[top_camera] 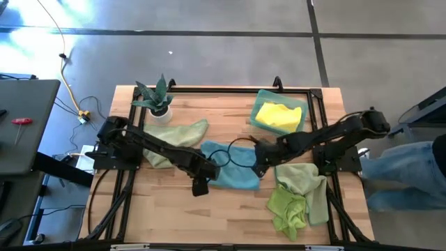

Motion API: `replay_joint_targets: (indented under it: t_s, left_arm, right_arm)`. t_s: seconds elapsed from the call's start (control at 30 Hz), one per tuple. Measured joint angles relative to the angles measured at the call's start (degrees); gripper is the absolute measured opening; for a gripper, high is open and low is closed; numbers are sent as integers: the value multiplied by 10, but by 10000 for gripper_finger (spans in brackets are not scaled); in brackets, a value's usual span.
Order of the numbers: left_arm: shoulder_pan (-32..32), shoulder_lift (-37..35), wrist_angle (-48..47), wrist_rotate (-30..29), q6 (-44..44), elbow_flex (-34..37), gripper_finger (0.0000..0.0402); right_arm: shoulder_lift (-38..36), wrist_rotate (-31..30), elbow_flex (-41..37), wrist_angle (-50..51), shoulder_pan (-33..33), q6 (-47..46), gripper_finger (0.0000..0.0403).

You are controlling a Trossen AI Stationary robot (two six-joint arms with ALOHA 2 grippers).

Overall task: Fold microfiber towels
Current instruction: Fold the blue microfiber cloth

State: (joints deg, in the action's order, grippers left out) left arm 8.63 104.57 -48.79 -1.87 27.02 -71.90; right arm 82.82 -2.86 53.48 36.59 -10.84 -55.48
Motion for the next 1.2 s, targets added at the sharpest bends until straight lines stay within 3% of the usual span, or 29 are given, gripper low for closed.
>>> replay_joint_targets:
  t_s: [0.13, 0.23, 0.47, 0.8, 0.9, 1.2]
  left_arm:
    - [-9, -26, 53, 22, -69, 11, 152]
    - [-16, -49, 148, 58, -107, 52, 152]
    - [-39, -71, 332, 60, -113, 156, 152]
    - [-43, -71, 415, 31, -82, 235, 152]
    - [-38, -71, 413, 0, -53, 251, 152]
    - [-7, -70, 437, -5, 63, 273, 152]
  right_arm:
    - [13, 0, 0, -6, -64, -98, 193]
    - [19, -10, 0, 9, -107, -174, 193]
    - [20, -71, -1, 26, -170, -329, 193]
    - [68, -92, -92, -247, -175, -405, 193]
    - [69, -95, -106, -255, -175, -429, 193]
    - [80, -76, -114, -284, -179, -436, 193]
